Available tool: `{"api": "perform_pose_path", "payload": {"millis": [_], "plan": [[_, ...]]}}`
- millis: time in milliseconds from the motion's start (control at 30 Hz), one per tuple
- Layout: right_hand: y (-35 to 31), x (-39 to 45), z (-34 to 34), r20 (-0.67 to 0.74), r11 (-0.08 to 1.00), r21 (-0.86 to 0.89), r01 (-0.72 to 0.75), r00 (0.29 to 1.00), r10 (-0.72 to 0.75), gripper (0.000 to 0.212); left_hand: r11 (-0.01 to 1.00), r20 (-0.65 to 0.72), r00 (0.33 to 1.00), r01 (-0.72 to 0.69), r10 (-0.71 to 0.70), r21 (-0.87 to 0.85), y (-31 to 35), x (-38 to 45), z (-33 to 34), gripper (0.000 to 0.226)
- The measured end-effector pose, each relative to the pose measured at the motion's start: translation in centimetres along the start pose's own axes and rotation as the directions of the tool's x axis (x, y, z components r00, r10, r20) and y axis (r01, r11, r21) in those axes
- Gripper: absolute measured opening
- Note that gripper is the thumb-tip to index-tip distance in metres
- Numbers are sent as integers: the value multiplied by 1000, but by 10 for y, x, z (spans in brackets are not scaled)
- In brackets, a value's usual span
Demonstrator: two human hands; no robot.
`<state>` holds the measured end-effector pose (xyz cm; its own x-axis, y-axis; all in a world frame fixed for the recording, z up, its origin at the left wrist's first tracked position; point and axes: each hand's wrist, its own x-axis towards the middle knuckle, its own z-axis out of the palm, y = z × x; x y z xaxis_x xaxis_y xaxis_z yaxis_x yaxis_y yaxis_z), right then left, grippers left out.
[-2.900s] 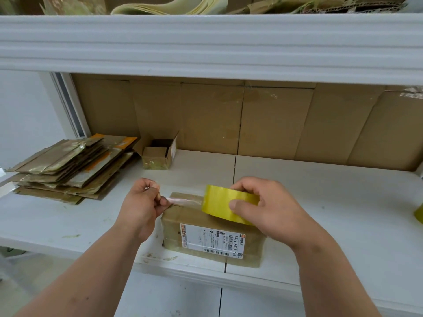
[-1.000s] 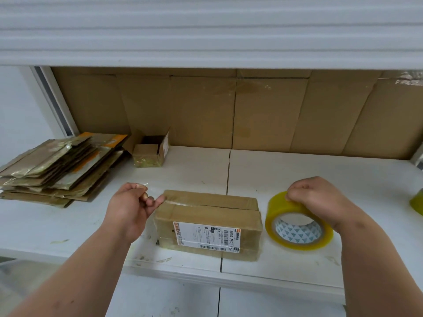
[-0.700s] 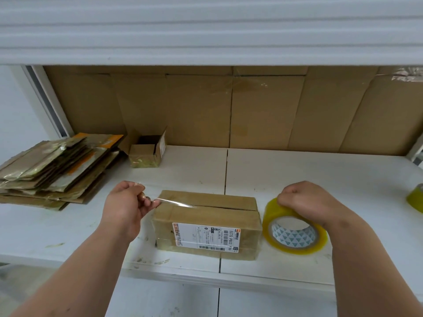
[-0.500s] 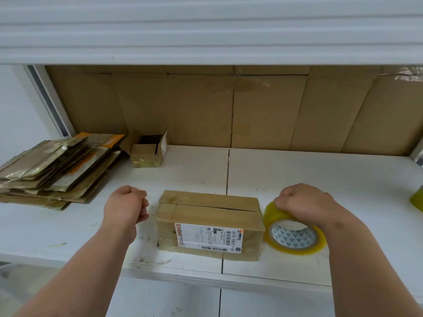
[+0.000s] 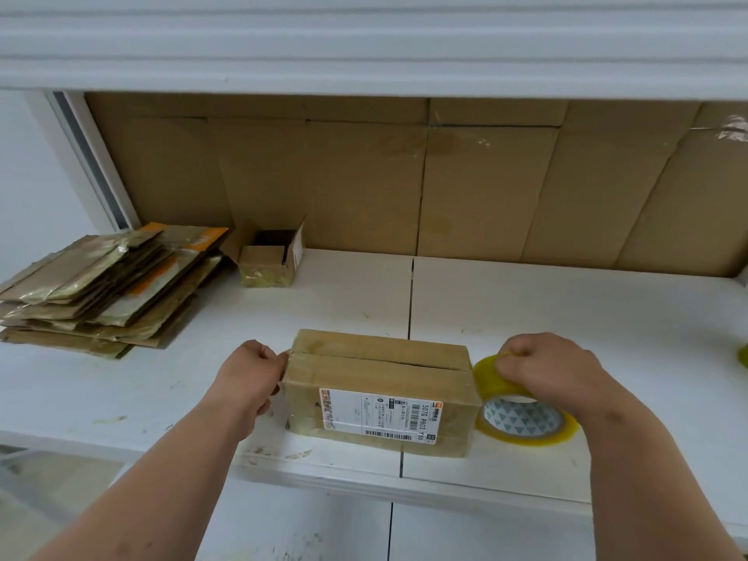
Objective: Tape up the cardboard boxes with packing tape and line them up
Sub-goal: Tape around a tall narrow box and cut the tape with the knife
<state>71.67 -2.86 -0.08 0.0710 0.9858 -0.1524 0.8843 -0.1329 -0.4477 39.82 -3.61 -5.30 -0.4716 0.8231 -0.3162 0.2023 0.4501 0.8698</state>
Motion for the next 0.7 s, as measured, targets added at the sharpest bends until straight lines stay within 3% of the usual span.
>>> {"api": "perform_pose_path", "payload": {"millis": [233,333,433,500,533,567,633,700], "plan": [[-3,-6,3,7,1000,25,-9,1000,9,14,999,59,998,-22,20,33,-6,-2,-2,31],[-1,-9,3,-2,999,44,-3,1000,3,15,1000,144,990,-1,-3,26,-2,-2,-12,34],[1,-10,5,-27,997,77,13,1000,-11,16,961,60,990,-136,125,241,8,-3,-14,41],[2,-10,7,-43,997,81,16,999,-13,16,838,-79,919,-314,386,447,15,-9,-8,50],[2,-10,8,-51,997,80,17,999,-13,15,761,-50,864,-413,502,501,18,-14,-3,63],[3,-10,8,-60,997,81,18,998,-13,14,671,66,823,-503,564,545,21,-18,3,79],[3,-9,10,-72,996,86,17,997,-11,14,414,390,765,-618,513,668,22,-26,17,100],[3,-10,11,-79,996,89,21,997,-14,15,220,537,772,-620,339,753,24,-29,25,105]]}}
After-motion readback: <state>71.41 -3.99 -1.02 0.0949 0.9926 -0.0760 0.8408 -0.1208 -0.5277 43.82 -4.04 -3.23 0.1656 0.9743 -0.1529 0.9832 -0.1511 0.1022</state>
